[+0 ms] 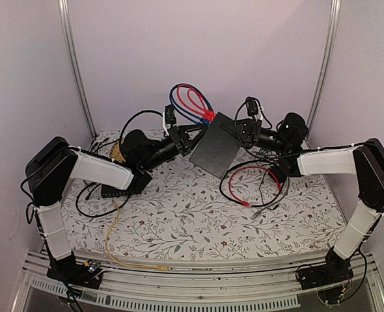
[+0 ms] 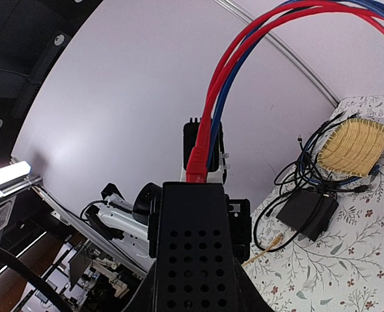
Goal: Pull the plug from the switch port
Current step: Pull the connector from the switch port, then place the connector at the corner of the board.
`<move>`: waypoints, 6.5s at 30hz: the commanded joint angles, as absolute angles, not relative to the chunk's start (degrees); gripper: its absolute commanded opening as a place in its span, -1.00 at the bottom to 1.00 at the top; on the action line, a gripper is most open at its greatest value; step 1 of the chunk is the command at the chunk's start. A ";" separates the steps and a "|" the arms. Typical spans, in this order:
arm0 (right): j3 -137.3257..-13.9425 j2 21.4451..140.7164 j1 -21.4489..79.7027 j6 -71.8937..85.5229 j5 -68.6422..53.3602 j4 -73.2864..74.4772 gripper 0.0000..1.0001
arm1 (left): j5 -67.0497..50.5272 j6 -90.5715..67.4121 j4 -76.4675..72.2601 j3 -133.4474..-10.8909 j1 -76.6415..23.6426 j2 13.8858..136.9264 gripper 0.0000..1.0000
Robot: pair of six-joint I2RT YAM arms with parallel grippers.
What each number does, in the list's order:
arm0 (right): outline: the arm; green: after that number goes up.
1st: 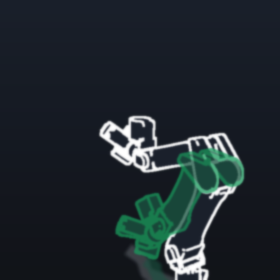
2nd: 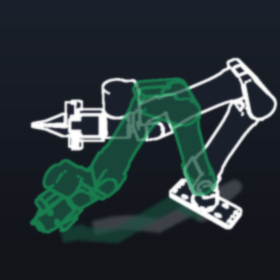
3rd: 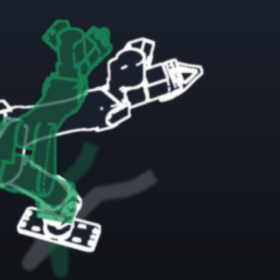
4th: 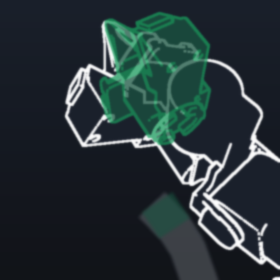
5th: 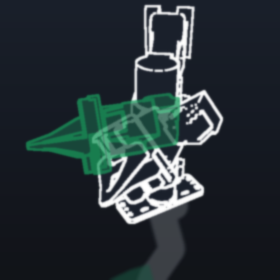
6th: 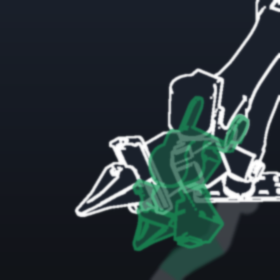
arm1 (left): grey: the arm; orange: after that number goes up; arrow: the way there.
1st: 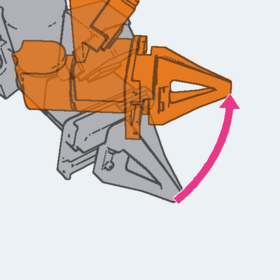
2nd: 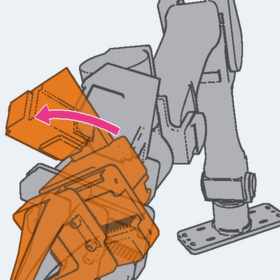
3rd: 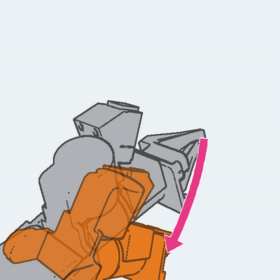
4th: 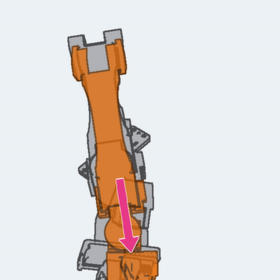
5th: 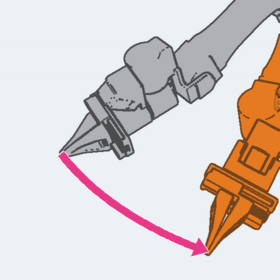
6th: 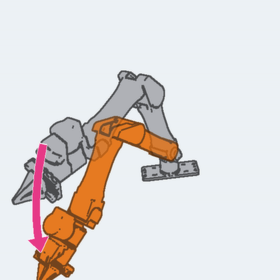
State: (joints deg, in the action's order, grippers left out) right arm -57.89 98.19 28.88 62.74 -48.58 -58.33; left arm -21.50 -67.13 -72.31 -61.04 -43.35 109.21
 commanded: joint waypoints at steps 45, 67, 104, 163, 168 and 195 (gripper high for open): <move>-57.13 95.82 26.54 62.67 -48.25 -65.93 -0.97 | -19.31 -69.51 -79.47 -61.47 -44.54 109.52 -1.00; -57.48 94.93 26.11 61.36 -49.57 -63.86 -0.97 | -18.28 -59.19 -70.09 -63.40 -46.18 105.89 -1.00; -56.96 94.73 26.02 61.28 -49.22 -64.07 -0.97 | -13.15 -68.04 -81.18 -58.85 -45.94 109.17 -1.00; -56.06 94.09 26.03 61.08 -49.28 -63.99 -0.97 | -11.53 -65.05 -79.04 -56.11 -44.07 104.87 -0.93; -56.14 94.21 26.02 61.08 -49.30 -64.06 -0.97 | -11.28 -64.95 -79.07 -55.68 -43.84 104.56 -0.82; -55.80 90.62 24.35 59.09 -49.58 -58.95 -0.97 | -15.91 -65.04 -73.84 -57.28 -37.85 103.19 -0.88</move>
